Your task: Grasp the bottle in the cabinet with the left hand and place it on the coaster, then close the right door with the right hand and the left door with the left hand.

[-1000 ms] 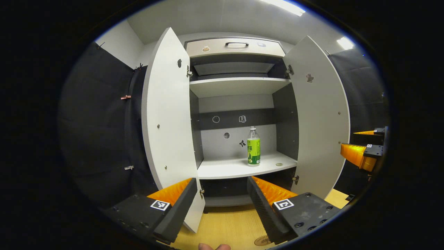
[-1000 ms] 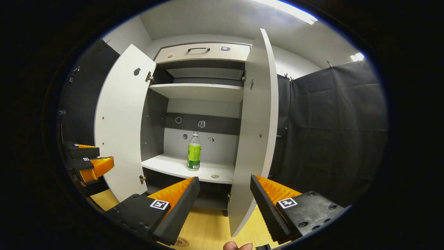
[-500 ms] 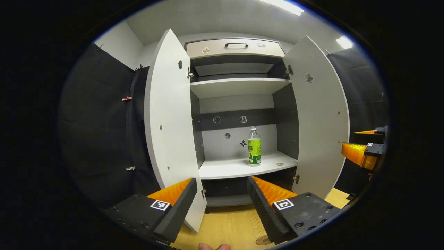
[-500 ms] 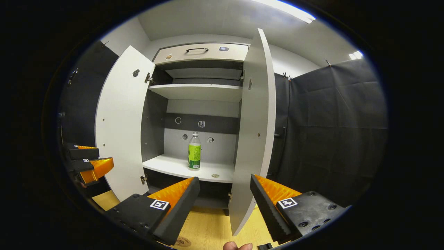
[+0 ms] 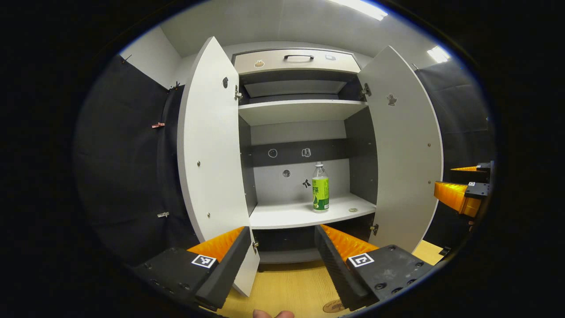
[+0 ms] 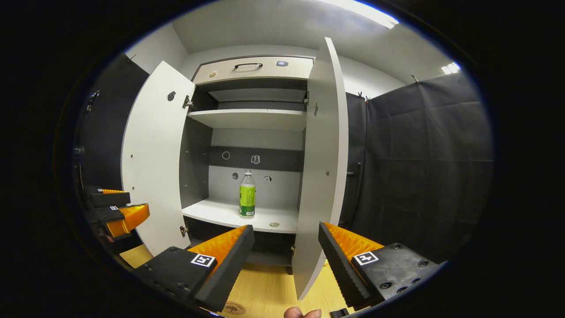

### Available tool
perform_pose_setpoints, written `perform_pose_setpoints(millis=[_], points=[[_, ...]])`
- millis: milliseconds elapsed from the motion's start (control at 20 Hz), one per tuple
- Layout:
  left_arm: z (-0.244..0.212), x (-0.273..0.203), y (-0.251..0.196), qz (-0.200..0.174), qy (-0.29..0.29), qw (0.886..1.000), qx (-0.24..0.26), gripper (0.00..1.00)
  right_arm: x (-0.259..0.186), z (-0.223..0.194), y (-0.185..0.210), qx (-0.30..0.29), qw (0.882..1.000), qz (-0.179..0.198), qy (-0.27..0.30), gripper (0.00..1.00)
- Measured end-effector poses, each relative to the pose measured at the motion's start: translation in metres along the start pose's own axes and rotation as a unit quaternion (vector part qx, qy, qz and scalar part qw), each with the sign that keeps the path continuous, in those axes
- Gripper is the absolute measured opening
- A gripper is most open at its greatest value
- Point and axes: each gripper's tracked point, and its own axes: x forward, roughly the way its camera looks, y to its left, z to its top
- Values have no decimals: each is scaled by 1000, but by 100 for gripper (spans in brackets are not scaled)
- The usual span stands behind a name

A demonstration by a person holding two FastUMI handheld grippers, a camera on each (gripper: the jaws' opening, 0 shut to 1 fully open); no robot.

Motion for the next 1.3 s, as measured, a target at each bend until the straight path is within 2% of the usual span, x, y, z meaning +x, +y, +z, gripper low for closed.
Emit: perform_pose_setpoints(millis=[450,500,600,900,1100,1300], points=[[10,79,-30,-22,-10,1000,-20,93,-8,7,-21,18,1000,-2,-7,97],[11,91,-35,-25,-11,999,-21,93,-9,5,-26,16,1000,-4,-5,94],[13,115,-44,-30,-10,999,-22,93,-12,4,-39,15,1000,-15,-4,98],[10,188,-74,-45,-7,999,-4,93,-16,-2,-73,20,999,-40,-2,98],[3,228,-91,-48,5,999,-10,93,-20,-5,-92,16,998,-62,1,98],[-2,262,-101,-42,8,999,-1,93,-17,-5,-96,10,998,-63,-1,98]])
